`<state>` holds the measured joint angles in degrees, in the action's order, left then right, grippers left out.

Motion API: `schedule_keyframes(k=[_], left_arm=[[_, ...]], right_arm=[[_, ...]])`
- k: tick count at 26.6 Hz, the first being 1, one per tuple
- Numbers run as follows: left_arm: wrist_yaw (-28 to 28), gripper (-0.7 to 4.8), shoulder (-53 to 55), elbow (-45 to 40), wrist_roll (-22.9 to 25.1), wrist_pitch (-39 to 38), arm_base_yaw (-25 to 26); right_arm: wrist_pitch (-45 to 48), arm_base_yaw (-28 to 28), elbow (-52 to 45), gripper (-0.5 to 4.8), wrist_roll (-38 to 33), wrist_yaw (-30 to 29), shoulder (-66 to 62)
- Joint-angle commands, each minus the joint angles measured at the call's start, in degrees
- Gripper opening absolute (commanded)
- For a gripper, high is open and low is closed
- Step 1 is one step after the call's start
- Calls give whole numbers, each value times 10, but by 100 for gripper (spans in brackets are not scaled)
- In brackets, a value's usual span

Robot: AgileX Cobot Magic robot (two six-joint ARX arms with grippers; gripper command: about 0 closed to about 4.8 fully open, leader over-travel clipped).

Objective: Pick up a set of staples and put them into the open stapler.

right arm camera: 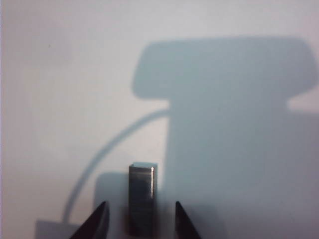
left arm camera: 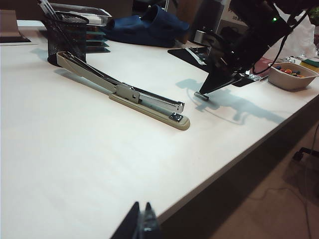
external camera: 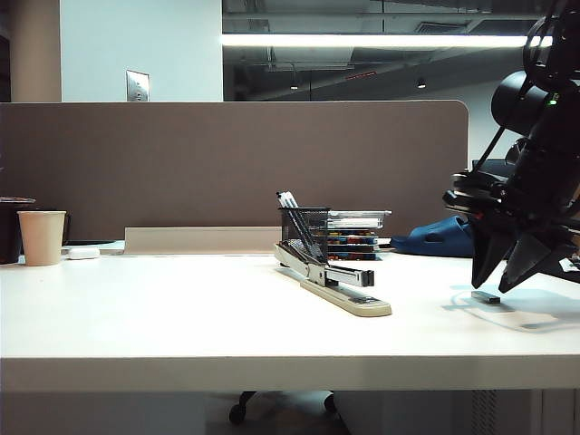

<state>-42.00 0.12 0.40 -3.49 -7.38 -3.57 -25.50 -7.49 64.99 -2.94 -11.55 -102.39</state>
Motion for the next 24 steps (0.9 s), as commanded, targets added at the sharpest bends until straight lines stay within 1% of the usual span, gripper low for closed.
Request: schedule_keyframes(k=[1,5,8,12,14,17,18,21,24], left_arm=[[0,-6,0,1,0,-7,1],[0,-6,0,1,0,-7,1],[0,-6,0,1,0,-7,1],[-1,-6,0,1,0,-7,1],[0,-6,0,1,0,-7,1],[0,-6,0,1,0,-7,1],[0,-6,0,1,0,-7,1],[0,-6,0,1,0,-7,1],[0,-6,0,1,0,-7,1]], right_arm=[[8,-8,3,162,2,12,-2],[12,-20,3,162,4,27,-9],[10,-29,2,162,14,57,-16],[0,-29,2,157,16,78,-18],[-3,-29,2,157,16,78,-19],[-8,-30,2,129,16,74,-19],[-12,-30,2,109,16,73,-19],[-23,-30,2,82,16,74,-19],[-23,-30,2,79,16,74,-19]])
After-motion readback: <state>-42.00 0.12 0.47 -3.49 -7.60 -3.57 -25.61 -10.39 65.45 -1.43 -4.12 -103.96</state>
